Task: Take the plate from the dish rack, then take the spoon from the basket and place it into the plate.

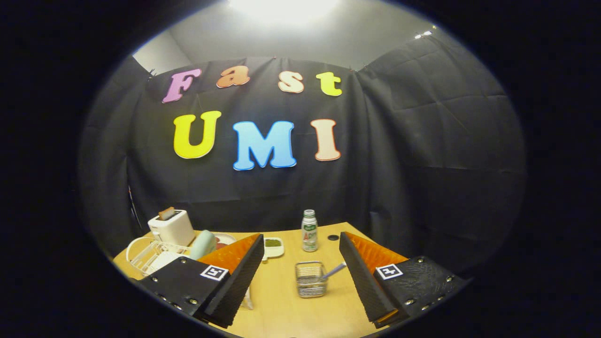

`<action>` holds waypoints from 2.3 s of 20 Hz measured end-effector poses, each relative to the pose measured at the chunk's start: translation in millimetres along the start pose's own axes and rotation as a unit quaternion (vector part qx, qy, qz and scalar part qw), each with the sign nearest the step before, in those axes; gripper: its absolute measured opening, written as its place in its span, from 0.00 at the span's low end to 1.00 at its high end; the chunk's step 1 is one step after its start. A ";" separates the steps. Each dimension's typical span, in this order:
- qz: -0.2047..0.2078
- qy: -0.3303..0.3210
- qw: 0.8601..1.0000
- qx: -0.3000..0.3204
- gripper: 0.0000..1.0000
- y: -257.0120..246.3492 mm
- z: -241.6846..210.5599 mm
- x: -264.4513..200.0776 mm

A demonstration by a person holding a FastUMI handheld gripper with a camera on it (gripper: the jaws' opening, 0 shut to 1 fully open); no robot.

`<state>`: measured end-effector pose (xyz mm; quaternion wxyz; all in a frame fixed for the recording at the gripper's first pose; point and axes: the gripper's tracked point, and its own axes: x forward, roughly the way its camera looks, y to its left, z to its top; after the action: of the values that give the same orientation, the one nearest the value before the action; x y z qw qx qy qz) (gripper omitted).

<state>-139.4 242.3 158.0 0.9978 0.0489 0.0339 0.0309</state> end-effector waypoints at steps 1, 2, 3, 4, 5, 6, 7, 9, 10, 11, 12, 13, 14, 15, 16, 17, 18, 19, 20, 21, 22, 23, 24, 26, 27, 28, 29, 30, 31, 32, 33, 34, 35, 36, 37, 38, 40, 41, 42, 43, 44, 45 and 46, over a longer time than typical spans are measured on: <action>0.014 0.005 1.000 0.003 0.99 22.9 -1.9 8.5; 0.025 0.015 1.000 0.004 0.99 43.2 -5.6 15.9; 0.037 0.027 0.999 0.007 0.99 62.9 -9.5 23.4; 0.046 0.040 0.998 0.012 0.99 80.7 -15.5 33.4; 0.056 0.052 0.997 0.016 0.99 97.9 -20.4 42.2; 0.064 0.065 0.996 0.018 0.99 113.6 -26.8 50.4; 0.070 0.075 0.995 0.018 0.99 126.6 -33.8 58.8; 0.075 0.094 0.993 0.019 0.99 145.6 -45.6 75.0; 0.076 0.104 0.991 0.020 0.99 154.5 -52.3 81.8; 0.078 0.114 0.990 0.023 0.99 161.0 -58.3 89.3; 0.080 0.125 0.989 0.025 0.99 166.7 -66.6 96.1; 0.081 0.136 0.987 0.025 0.99 171.7 -75.1 102.4; 0.083 0.148 0.985 0.026 0.99 176.8 -82.6 108.7; 0.084 0.160 0.983 0.026 0.99 181.2 -91.6 113.9; 0.085 0.172 0.981 0.025 1.00 183.9 -98.9 118.6; 0.087 0.183 0.979 0.026 1.00 187.5 -106.0 122.9; 0.087 0.194 0.977 0.027 1.00 190.1 -113.8 126.6; 0.090 0.204 0.974 0.029 0.99 193.7 -121.2 130.5; 0.089 0.215 0.972 0.029 0.94 195.1 -127.2 133.4; 0.085 0.228 0.970 0.029 0.92 194.8 -135.1 136.8; 0.084 0.241 0.966 0.030 0.84 196.1 -141.5 139.1; 0.082 0.252 0.964 0.029 0.77 196.9 -147.5 140.9; 0.079 0.261 0.962 0.026 0.70 196.7 -152.2 142.0; 0.069 0.273 0.959 0.017 0.36 194.5 -152.1 141.1; 0.057 0.283 0.957 0.011 0.36 190.1 -156.8 140.9; 0.042 0.292 0.956 0.004 0.34 187.1 -157.6 139.5; 0.032 0.297 0.954 -0.002 0.32 185.9 -161.1 142.7; 0.027 0.299 0.954 -0.008 0.30 187.3 -158.8 141.7; 0.024 0.302 0.953 -0.020 0.30 189.8 -155.3 139.2; 0.021 0.304 0.952 -0.034 0.30 192.9 -153.1 139.3; 0.016 0.302 0.952 -0.049 0.30 195.4 -151.0 139.6; 0.009 0.298 0.953 -0.060 0.30 197.3 -147.0 139.9; 0.000 0.293 0.954 -0.071 0.30 200.2 -144.3 139.5; -0.014 0.290 0.953 -0.084 0.30 202.0 -140.7 139.0; -0.025 0.284 0.953 -0.100 0.30 204.6 -137.9 138.2; -0.036 0.278 0.953 -0.117 0.30 207.9 -132.9 137.5; -0.059 0.262 0.950 -0.159 0.30 212.6 -121.9 134.6; -0.069 0.252 0.948 -0.182 0.30 215.5 -118.3 132.5; -0.079 0.243 0.945 -0.204 0.30 217.1 -111.7 129.8; -0.085 0.234 0.942 -0.225 0.30 219.1 -107.1 127.2; -0.089 0.224 0.939 -0.245 0.30 220.7 -101.0 124.8; -0.092 0.215 0.936 -0.262 0.30 222.4 -96.5 123.9; -0.090 0.206 0.934 -0.277 0.30 225.2 -91.6 120.8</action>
<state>-38.8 482.6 81.7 0.9413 -0.2401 0.2334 -0.0414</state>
